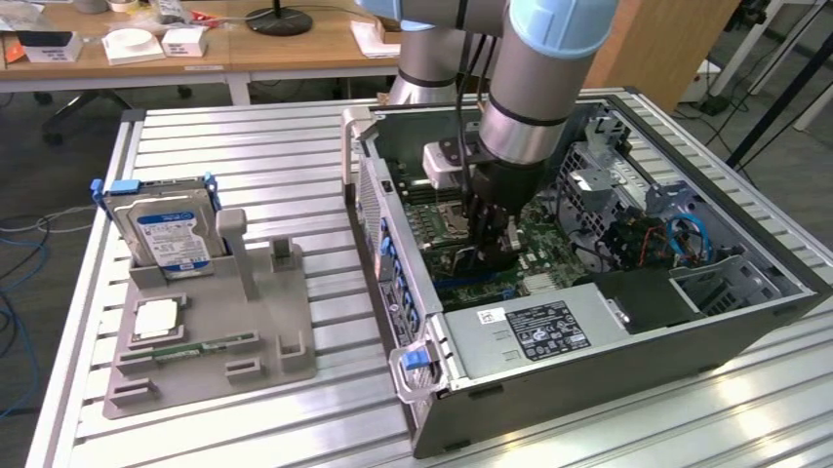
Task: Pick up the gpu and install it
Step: 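Insert the gpu into the slot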
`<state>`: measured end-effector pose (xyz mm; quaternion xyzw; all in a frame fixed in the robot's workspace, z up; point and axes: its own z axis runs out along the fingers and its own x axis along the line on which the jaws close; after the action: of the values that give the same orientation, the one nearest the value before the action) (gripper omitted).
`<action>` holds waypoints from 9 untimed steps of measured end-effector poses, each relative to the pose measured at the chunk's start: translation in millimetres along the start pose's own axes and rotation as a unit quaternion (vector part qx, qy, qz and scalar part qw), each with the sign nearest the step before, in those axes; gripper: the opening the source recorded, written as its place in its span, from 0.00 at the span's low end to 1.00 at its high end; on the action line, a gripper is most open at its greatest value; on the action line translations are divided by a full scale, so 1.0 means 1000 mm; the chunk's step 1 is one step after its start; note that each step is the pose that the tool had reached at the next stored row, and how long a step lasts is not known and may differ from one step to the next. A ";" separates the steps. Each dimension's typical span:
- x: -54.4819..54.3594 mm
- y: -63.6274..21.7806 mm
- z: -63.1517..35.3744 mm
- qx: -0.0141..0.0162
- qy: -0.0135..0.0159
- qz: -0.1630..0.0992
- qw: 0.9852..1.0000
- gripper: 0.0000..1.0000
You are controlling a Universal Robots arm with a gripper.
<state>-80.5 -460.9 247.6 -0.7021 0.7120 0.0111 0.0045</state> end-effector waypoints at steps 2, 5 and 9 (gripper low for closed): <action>0.000 0.0000 0.0013 0.000 0.000 0.000 1.000 0.26; 0.000 0.0000 0.0022 0.000 0.000 0.000 1.000 0.26; 0.000 0.0000 0.0025 0.000 0.000 0.000 1.000 0.26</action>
<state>-80.5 -460.8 245.0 -0.7019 0.7122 0.0111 0.0044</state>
